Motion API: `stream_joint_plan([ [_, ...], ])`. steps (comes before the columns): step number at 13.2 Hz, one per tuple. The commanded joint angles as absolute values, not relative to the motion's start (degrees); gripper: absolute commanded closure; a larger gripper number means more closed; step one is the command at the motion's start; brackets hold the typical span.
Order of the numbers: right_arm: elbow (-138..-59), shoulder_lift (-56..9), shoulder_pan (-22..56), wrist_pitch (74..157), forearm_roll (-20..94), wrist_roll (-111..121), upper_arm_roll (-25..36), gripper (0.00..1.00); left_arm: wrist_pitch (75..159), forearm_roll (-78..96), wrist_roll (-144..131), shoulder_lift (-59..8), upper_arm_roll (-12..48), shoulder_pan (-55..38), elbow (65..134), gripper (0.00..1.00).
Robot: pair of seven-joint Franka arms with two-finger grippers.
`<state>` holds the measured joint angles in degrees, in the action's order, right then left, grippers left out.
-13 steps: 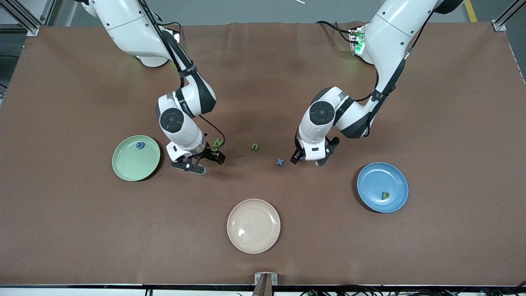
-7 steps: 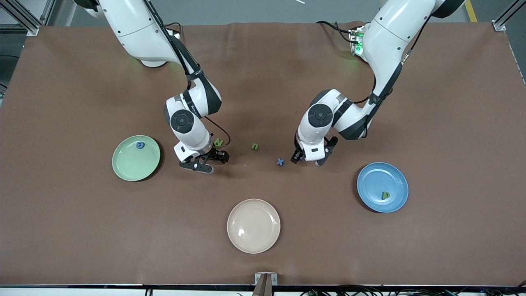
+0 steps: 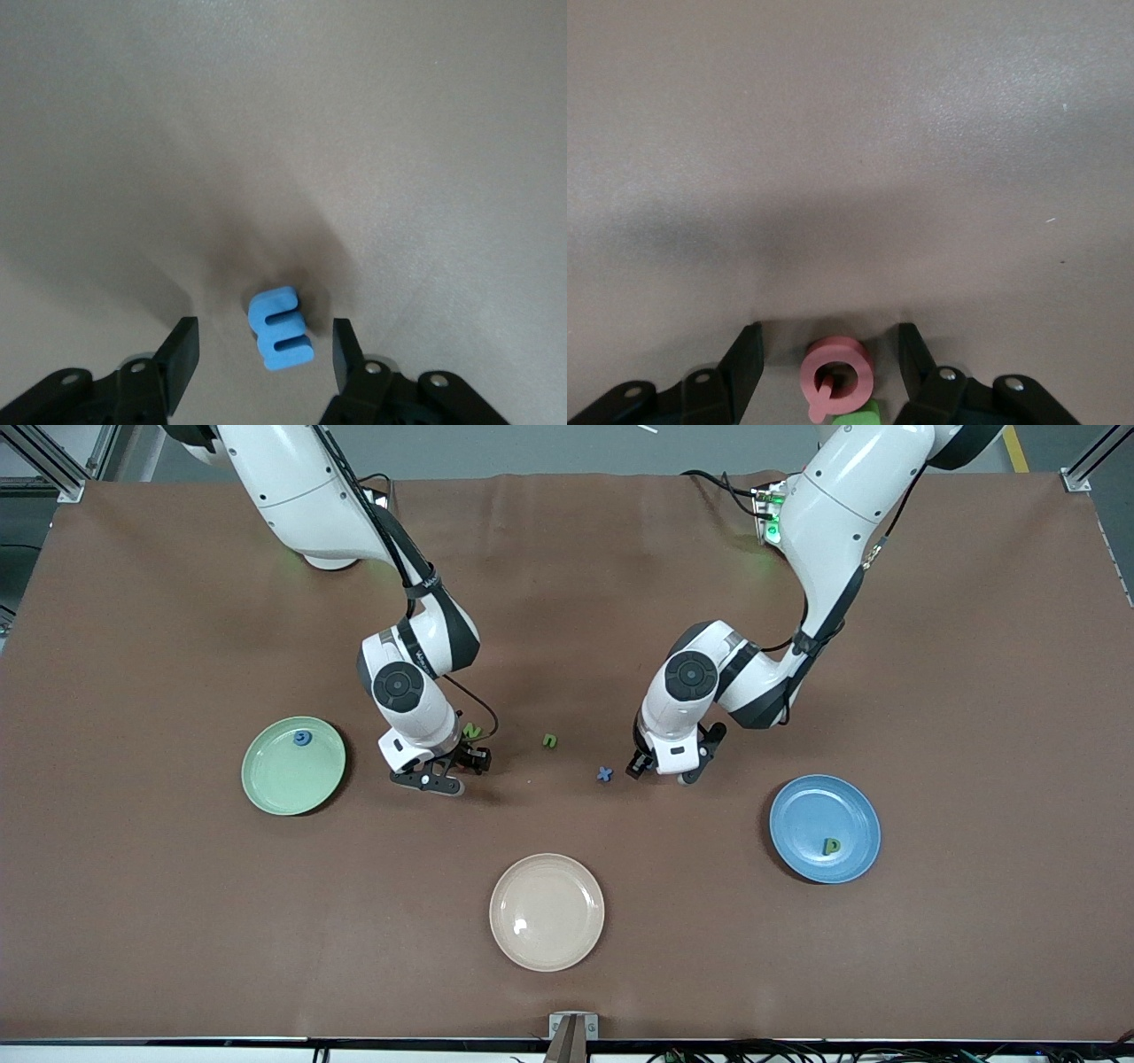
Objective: Sort upper and lower case letters into plates
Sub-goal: 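Grasp the e with the left gripper while the right gripper grasps the Q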
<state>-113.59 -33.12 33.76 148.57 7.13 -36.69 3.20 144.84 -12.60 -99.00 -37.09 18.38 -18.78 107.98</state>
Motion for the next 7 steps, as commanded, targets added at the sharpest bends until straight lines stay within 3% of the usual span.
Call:
stream_joint_plan([
  [1, -115.40, -32.52, 35.07, 148.36, 6.50, -37.79, 3.69, 0.41, 145.46, -14.24, -100.28, -37.70, 17.93, -19.34, 107.40, 0.38],
  [3, -115.75, -32.17, 35.07, 148.10, 6.59, -37.79, 3.69, 0.50, 145.46, -14.24, -100.28, -37.79, 17.93, -19.34, 107.31, 0.45],
  [7, -116.28, -31.03, 34.89, 147.13, 6.59, -37.88, 3.69, 0.81, 145.46, -15.73, -100.28, -38.41, 17.93, -19.25, 107.31, 0.64],
])
